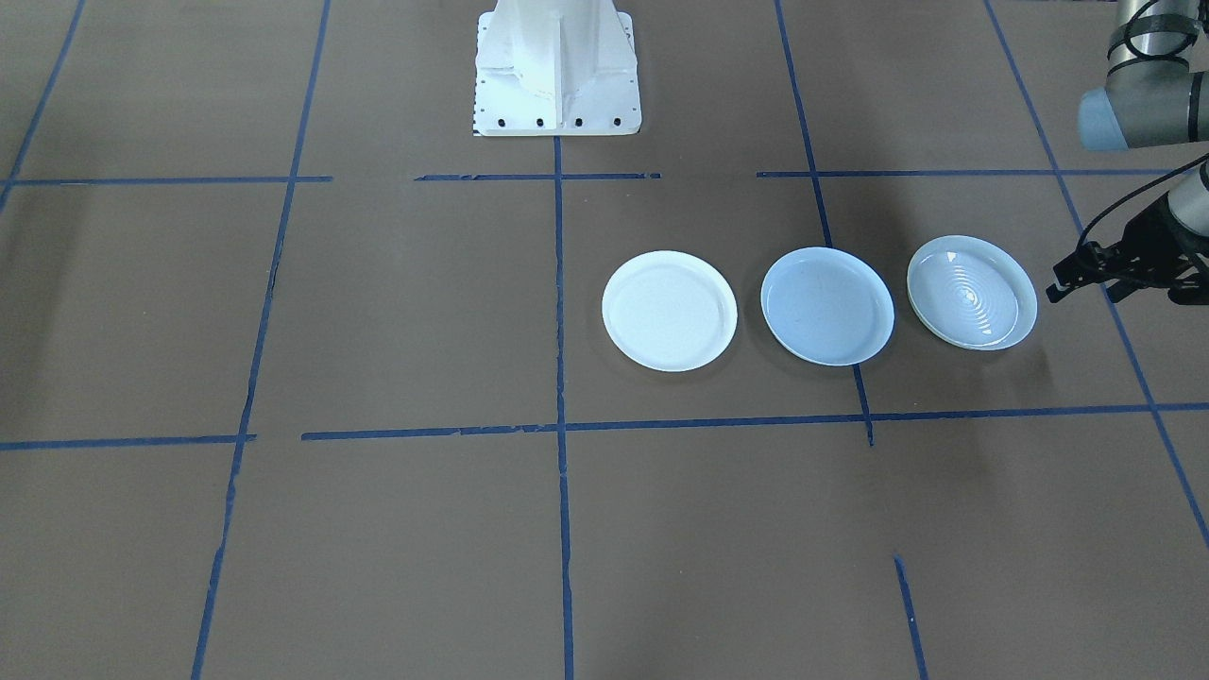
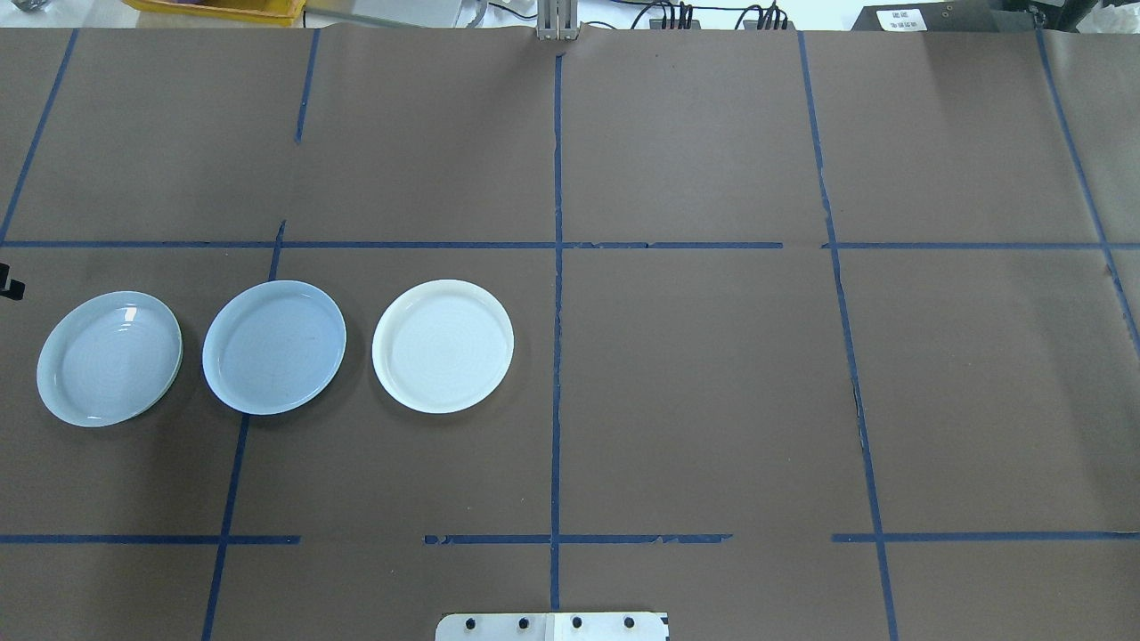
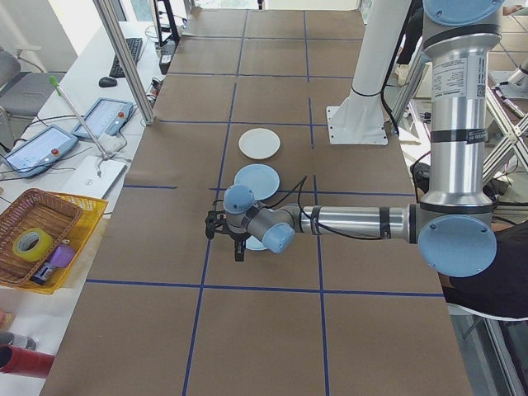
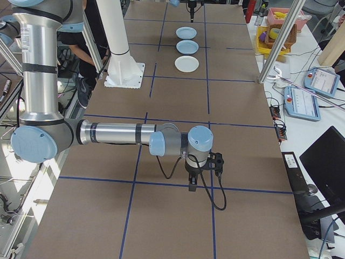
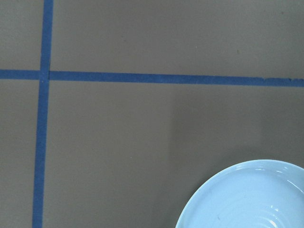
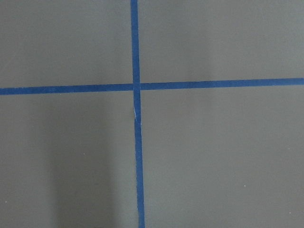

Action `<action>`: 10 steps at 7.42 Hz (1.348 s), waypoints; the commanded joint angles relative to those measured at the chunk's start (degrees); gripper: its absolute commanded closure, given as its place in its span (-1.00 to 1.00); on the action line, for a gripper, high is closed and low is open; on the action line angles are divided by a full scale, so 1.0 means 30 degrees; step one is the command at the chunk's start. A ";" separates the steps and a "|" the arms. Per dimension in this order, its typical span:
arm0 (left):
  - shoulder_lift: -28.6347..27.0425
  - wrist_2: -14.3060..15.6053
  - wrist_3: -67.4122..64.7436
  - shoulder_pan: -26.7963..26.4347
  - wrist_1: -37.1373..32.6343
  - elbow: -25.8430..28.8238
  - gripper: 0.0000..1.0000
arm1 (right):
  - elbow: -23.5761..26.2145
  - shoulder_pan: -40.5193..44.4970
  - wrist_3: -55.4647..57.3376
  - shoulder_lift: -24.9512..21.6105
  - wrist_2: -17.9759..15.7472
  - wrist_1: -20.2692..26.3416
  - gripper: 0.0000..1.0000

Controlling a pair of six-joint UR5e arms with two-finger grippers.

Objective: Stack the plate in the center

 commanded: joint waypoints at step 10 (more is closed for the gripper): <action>-0.0090 -0.0002 -0.0630 0.1620 -0.1872 0.1551 0.05 | 0.0000 0.0000 0.0022 0.0000 -0.0017 0.0000 -1.00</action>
